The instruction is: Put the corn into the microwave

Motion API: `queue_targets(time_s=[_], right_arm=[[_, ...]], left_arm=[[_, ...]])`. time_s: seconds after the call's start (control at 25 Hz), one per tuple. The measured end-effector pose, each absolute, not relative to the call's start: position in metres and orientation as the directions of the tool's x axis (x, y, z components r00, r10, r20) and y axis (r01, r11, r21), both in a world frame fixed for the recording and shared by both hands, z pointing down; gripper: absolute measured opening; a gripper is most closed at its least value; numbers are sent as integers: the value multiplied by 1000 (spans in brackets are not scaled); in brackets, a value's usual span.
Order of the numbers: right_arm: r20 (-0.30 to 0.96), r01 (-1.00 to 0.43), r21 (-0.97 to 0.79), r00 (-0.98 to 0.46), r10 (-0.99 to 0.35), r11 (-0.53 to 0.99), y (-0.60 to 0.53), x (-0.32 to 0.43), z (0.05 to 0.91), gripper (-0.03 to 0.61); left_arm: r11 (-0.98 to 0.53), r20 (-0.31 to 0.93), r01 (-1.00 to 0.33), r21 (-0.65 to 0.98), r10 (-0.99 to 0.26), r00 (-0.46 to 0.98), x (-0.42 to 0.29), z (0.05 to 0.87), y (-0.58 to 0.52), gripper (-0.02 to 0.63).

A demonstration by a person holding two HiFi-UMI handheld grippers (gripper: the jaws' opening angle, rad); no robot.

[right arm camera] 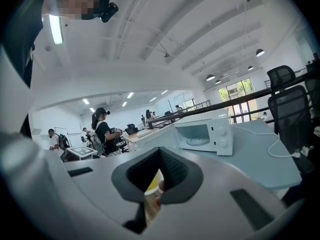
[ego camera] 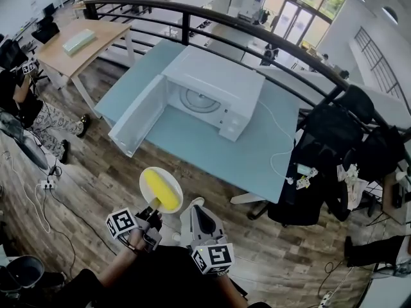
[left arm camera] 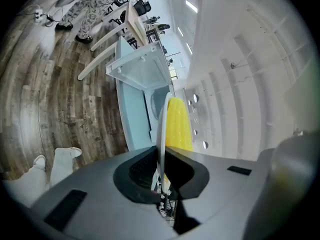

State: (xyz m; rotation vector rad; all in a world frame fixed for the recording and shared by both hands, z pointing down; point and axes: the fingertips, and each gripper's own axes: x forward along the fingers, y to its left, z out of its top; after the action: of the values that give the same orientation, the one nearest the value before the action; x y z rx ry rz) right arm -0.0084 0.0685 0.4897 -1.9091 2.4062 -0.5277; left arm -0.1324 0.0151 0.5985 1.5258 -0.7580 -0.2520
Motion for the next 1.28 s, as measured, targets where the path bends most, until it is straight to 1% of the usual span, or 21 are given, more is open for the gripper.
queue_targets(time_s=[0.52,0.88,1.28], right_arm=[[196,-940,-286,-248,-949,187,7,11,495,8],[200,-941,-279,-251,-947,191,-41,37,492,8],[203,-935,-277,-284,-937,224,-91,59,487,8]], left_arm=[[78,297,-312,947,-581,758,-112,604,-43,28],[87,299,-308,947,-583,756,-87,603,-84,28],[102,312,-315,944,-592,743,-61,600,-131,28]])
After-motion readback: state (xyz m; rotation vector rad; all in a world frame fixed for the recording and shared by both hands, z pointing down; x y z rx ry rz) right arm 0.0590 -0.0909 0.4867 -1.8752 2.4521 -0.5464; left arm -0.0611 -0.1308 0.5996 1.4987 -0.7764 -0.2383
